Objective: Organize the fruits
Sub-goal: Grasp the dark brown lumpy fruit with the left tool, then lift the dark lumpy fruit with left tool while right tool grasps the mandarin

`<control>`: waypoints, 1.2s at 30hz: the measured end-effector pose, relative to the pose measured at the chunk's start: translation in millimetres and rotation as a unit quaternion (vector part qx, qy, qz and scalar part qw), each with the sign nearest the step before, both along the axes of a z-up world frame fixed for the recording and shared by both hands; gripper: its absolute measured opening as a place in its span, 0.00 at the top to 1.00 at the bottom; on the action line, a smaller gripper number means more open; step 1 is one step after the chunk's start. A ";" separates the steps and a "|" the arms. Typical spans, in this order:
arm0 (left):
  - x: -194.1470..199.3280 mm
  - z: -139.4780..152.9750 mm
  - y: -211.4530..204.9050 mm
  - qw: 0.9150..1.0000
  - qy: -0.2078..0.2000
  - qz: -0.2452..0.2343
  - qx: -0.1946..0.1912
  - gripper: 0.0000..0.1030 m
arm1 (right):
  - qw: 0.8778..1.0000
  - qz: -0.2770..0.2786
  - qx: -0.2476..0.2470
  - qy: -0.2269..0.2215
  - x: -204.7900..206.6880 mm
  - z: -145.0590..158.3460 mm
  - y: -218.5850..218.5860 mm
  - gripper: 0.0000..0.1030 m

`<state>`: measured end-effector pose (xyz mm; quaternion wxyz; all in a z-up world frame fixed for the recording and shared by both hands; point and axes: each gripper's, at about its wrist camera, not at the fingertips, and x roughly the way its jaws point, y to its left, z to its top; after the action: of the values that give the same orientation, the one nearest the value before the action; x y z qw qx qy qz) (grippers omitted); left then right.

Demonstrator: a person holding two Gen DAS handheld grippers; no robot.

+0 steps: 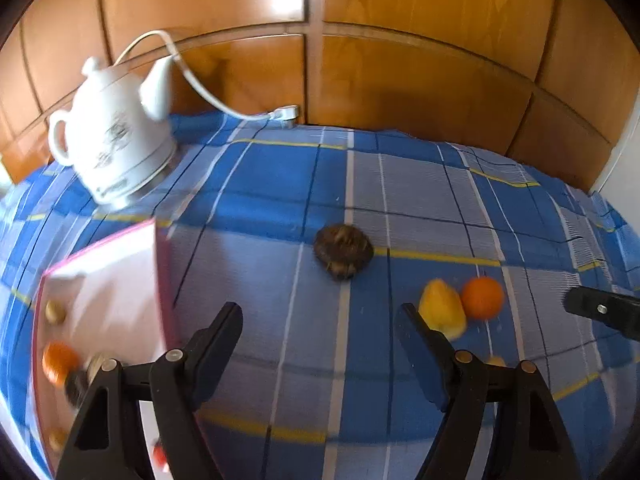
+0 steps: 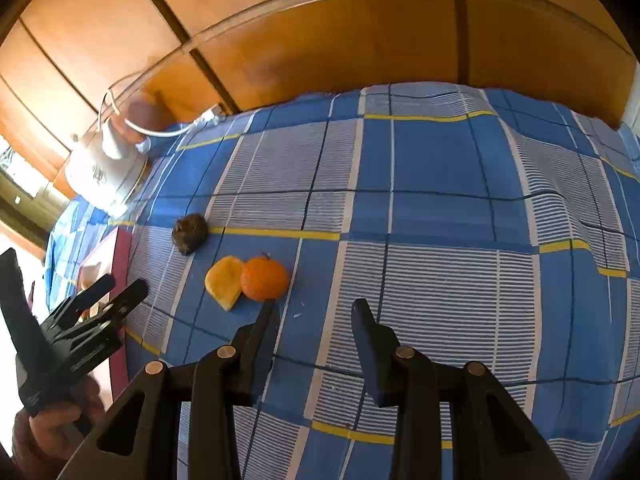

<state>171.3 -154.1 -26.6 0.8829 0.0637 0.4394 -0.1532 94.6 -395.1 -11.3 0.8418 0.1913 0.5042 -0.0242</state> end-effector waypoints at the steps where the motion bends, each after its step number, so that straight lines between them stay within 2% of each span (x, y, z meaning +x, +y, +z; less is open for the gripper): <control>1: 4.9 -1.7 -4.1 1.000 0.000 -0.003 0.001 0.23 | 1.000 -0.005 0.001 -0.002 0.0 0.7 -1.4 0.63; 6: 35.3 -19.4 -26.4 1.000 0.008 -0.009 0.025 0.23 | 1.000 -0.016 0.022 0.004 1.3 -2.4 -9.2 0.63; 12: 66.0 -39.8 -35.3 0.999 0.041 0.011 0.007 0.24 | 0.999 -0.033 0.023 0.002 0.7 -2.4 -15.0 0.63; 14: 74.7 -49.5 -36.3 0.998 0.060 0.016 -0.001 0.33 | 0.999 -0.034 0.025 0.004 1.4 -3.4 -15.8 0.63; 15: 74.5 -49.6 -37.4 0.999 0.050 0.016 0.002 0.34 | 0.999 -0.034 0.024 0.003 1.8 -3.5 -15.7 0.63; 16: 74.3 -49.4 -39.2 0.999 0.043 0.012 0.004 0.45 | 0.999 -0.033 0.022 0.004 2.3 -3.6 -15.3 0.63; 17: 74.3 -49.2 -40.8 0.999 0.041 0.007 0.003 0.50 | 0.999 -0.032 0.020 0.005 3.0 -4.1 -15.1 0.63; 20: 69.6 -47.2 -37.3 0.999 0.042 0.013 -0.001 0.50 | 0.999 -0.034 0.018 0.009 3.3 -6.8 -16.3 0.63; 24: 46.2 -38.9 -26.1 0.999 0.029 0.020 -0.009 0.50 | 0.999 -0.038 0.017 0.013 3.2 -8.7 -18.8 0.63; 29: -6.3 -25.4 -13.1 1.000 0.004 0.003 -0.019 0.50 | 0.999 -0.029 0.014 0.019 2.8 -11.9 -15.5 0.63; 36: -87.4 -38.5 -6.7 0.999 -0.013 -0.038 -0.004 0.50 | 0.999 -0.002 0.023 0.031 4.5 -18.7 -5.7 0.63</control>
<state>83.9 -160.8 -65.1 0.8825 0.0787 0.4241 -0.1876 99.0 -400.8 -30.0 0.8213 0.2112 0.5296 -0.0204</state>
